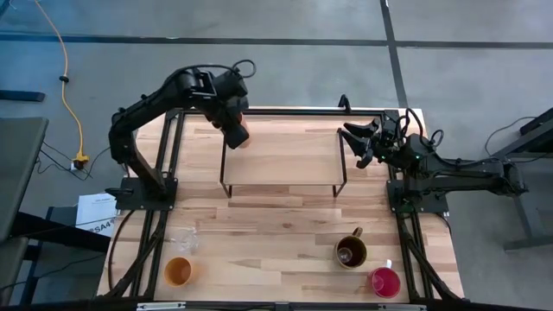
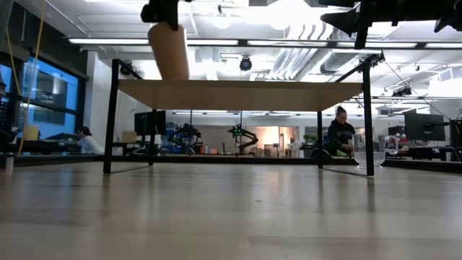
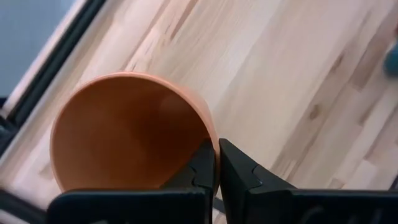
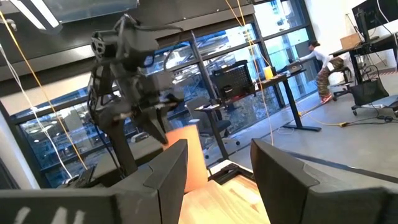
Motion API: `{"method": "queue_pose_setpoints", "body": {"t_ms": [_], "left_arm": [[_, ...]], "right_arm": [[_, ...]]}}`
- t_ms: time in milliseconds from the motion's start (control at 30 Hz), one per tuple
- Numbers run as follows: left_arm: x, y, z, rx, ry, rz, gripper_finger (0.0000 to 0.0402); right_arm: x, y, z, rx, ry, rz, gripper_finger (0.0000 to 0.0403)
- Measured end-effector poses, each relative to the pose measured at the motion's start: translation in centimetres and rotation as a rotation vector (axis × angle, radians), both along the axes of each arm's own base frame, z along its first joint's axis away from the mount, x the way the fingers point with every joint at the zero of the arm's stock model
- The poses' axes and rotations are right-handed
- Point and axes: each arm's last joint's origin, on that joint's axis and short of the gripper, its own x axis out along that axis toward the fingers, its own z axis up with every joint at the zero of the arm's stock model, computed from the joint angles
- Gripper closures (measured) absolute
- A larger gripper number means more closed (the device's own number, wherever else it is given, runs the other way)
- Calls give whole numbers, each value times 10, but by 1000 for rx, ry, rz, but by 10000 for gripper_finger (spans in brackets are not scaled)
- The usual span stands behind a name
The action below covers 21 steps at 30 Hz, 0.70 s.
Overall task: Stack small to large cups/mugs on shelf
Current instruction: Put the brown cup on the shelf
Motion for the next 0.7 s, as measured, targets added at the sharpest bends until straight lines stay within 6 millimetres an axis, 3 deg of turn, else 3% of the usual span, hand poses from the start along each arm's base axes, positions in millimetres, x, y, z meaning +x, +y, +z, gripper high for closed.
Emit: {"method": "queue_pose_setpoints", "body": {"t_ms": [367,700], "left_arm": [[-13,-5,4,45,10,16,401],[4,5,-13,51,88,-7,401]], "right_arm": [[0,0,0,-1,0,0,236],[0,0,0,13,-7,4,236]]}}
